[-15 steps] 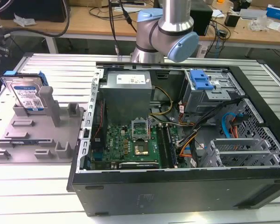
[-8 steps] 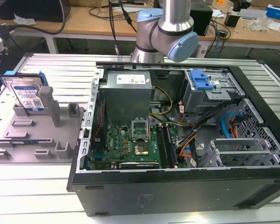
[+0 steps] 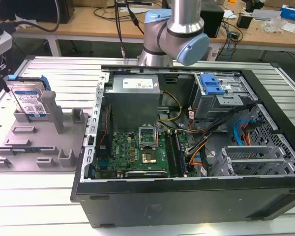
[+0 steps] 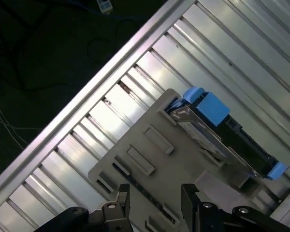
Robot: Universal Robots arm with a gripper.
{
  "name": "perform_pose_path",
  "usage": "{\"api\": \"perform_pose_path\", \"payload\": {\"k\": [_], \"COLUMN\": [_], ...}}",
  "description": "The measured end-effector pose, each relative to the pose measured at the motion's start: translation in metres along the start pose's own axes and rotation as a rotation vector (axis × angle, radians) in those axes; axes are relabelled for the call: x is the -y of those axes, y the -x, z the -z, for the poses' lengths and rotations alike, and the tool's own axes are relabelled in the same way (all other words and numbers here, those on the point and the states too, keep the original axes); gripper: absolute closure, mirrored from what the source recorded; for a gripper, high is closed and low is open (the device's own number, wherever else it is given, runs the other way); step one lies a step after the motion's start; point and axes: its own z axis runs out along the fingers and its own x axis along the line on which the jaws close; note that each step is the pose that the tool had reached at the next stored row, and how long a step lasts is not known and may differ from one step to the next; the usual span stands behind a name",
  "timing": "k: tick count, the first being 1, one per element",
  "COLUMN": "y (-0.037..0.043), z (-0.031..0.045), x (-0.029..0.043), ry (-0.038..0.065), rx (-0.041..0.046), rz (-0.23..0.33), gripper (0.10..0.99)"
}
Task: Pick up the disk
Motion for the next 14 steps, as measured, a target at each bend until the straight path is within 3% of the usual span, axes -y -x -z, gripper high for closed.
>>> {"api": "perform_pose_path", "payload": {"k": [12,13,14], "y": [0.0000,0.0000,0.0000], "z": [-0.0001,-0.0001,-0.0001], "x": [0.0000,0.0000,0.0000], "ry": [-0.001,-0.002,-0.002], "rx": [-0.0107,-0.0128,-0.0134], "rz": [0.274,0.335,0.363], "gripper": [0.545,0.545,0.545]}}
